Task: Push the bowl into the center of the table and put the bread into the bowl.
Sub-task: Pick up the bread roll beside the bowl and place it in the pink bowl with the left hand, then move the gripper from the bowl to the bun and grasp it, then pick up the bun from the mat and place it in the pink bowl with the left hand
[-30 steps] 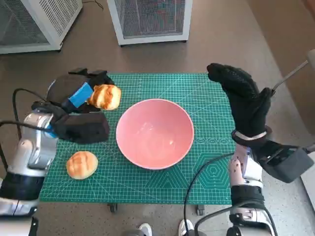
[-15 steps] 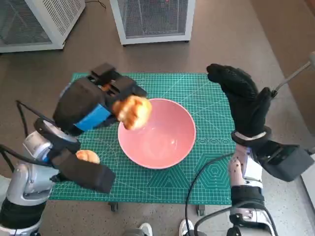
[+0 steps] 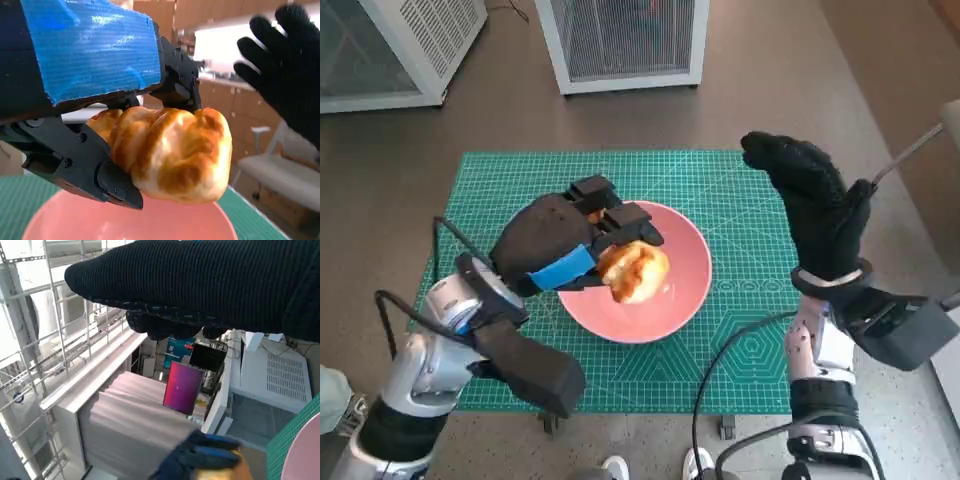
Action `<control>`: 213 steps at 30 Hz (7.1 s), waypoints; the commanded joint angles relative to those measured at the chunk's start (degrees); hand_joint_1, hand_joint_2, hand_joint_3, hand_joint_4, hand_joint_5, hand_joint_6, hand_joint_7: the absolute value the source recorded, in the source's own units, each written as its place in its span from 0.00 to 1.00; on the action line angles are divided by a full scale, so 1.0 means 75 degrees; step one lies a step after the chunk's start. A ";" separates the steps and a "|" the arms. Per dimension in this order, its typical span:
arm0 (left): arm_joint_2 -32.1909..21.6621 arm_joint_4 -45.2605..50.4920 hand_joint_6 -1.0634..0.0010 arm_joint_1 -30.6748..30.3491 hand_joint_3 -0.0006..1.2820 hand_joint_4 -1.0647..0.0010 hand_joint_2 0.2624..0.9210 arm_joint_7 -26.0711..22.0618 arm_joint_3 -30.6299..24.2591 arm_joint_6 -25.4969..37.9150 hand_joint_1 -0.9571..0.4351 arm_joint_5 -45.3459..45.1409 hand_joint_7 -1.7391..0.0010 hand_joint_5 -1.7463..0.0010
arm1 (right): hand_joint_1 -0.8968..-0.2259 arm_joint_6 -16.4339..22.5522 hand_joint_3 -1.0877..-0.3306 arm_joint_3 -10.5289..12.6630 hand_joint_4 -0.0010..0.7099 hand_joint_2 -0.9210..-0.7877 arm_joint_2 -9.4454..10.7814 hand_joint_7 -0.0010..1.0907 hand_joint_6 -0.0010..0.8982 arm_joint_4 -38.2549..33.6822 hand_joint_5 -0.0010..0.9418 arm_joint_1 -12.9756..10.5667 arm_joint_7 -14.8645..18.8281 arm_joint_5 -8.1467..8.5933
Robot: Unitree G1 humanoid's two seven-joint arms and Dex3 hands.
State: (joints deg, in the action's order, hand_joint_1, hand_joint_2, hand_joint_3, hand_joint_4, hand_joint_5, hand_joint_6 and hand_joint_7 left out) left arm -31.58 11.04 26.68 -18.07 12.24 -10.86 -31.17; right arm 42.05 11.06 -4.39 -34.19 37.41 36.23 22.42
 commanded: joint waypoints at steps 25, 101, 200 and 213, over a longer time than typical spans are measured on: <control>-0.0509 0.2737 0.80 -0.1000 0.00 0.95 0.73 -0.2157 -0.1243 0.2351 0.51 0.0148 1.00 1.00 | 0.44 -0.0147 0.56 -0.0061 0.34 0.00 0.0119 0.00 0.38 0.0046 0.00 -0.0269 0.0030 0.0055; -0.2071 0.1891 0.80 -0.3165 0.01 0.93 0.74 -0.2400 -0.1008 0.5704 0.59 -0.0656 0.99 1.00 | 0.45 -0.0636 0.57 -0.0004 0.35 0.00 0.0013 0.01 0.38 0.0224 0.00 -0.0385 0.0366 0.0321; -0.0250 0.1987 0.30 0.1068 0.02 0.30 0.97 -0.2259 0.0263 0.4582 0.69 -0.0775 0.45 0.31 | 0.45 -0.0645 0.57 0.0084 0.36 0.00 -0.0096 0.01 0.38 0.0058 0.00 -0.0419 0.0495 0.0316; 0.0218 0.0613 0.45 0.1290 0.07 0.34 1.00 -0.2005 0.0566 0.3466 0.69 -0.0550 0.34 0.31 | 0.46 -0.0639 0.57 0.0122 0.36 0.00 -0.0149 0.01 0.38 0.0228 0.00 -0.0585 0.0440 0.0307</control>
State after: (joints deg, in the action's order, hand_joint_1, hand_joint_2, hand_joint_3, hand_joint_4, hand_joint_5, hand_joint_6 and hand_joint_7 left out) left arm -30.68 16.91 35.20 -33.74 16.27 15.97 -35.65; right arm 37.49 11.61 -5.01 -32.58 34.71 39.52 24.60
